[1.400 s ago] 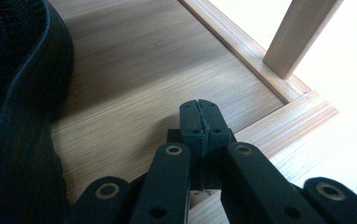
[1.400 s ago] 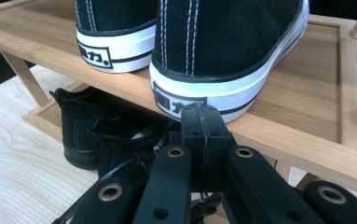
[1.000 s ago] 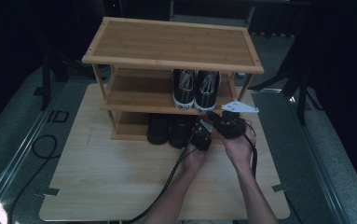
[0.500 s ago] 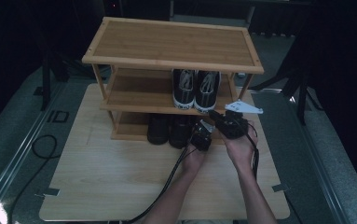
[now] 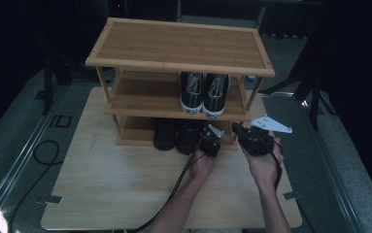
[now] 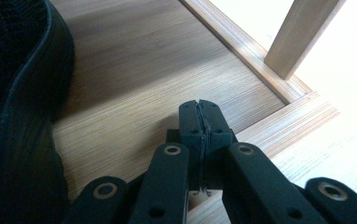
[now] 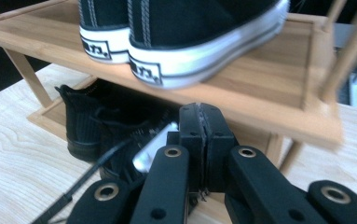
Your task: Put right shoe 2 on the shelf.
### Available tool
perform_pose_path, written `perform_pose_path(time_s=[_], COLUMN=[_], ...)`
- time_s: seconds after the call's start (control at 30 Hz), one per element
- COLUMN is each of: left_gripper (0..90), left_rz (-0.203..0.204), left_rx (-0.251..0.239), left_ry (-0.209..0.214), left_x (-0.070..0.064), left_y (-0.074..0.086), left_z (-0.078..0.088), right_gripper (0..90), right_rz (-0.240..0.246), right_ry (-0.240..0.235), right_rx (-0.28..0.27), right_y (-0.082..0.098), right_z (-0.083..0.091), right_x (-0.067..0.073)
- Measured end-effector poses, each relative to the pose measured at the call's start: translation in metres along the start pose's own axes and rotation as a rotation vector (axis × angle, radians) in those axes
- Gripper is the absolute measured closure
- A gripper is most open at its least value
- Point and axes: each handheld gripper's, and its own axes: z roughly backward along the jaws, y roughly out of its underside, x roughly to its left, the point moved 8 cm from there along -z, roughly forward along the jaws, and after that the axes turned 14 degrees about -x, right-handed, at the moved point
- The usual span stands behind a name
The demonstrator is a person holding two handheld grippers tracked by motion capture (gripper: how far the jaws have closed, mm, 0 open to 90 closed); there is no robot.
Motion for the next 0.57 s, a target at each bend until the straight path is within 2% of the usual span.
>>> perform_pose_path(time_s=[0.13,0.27,0.57], left_gripper=[87.5,85.9,82.8], left_rz=[-0.013,0.000,-0.017], left_rx=[-0.004,-0.022,-0.075], left_ry=[0.000,0.023,0.115], left_x=[0.002,0.002,-0.010], left_y=[0.000,-0.003,-0.004], left_z=[0.002,0.009,0.038], right_gripper=[88.8,88.9,89.2], right_rz=[-0.007,-0.022,-0.060], right_ry=[0.017,0.024,0.064], right_rx=[0.005,0.012,0.043], right_y=[0.012,0.024,0.049], right_z=[0.011,0.019,0.027], right_x=[-0.005,-0.008,-0.023])
